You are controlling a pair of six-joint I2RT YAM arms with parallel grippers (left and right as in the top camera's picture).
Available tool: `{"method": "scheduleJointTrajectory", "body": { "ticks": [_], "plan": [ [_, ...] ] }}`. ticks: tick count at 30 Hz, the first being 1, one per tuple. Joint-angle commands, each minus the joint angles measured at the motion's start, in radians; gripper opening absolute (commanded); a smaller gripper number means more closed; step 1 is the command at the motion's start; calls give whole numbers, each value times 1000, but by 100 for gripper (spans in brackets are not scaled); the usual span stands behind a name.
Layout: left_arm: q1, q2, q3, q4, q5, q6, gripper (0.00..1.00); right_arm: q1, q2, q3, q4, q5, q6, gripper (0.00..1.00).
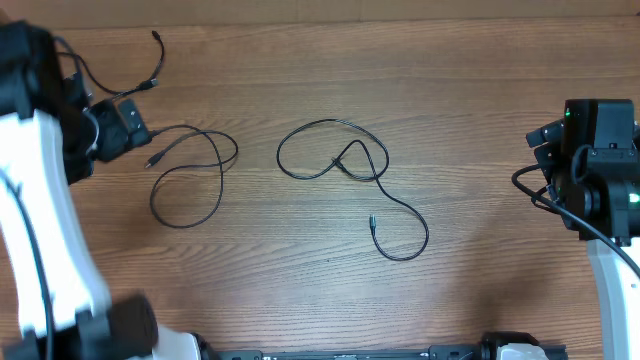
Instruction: Untangle cables
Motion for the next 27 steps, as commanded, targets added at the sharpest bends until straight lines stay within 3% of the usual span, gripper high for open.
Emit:
{"method": "scheduleJointTrajectory", "body": {
  "ticks": [1,8,13,17,21,25,27],
  "plan": [
    [6,-76,-120,52,-71,13,99,-3,-3,7,5,14,-3,100],
    [5,-45,-396,307,-100,10,99,-3,-3,7,5,14,-3,100],
    [5,35,-568,523,-238,26,96,-3,-3,7,5,14,-3,100],
    [5,118,-622,609,-328,38,96,-3,-3,7,5,14,-3,100],
    [5,208,-623,613,-257,119,93,-3,-3,7,5,14,-3,100],
    [5,277,-623,623,-58,309,93,-3,-3,7,5,14,-3,100],
    [5,298,-623,637,-59,320,93,-3,-3,7,5,14,-3,100]
  ]
}}
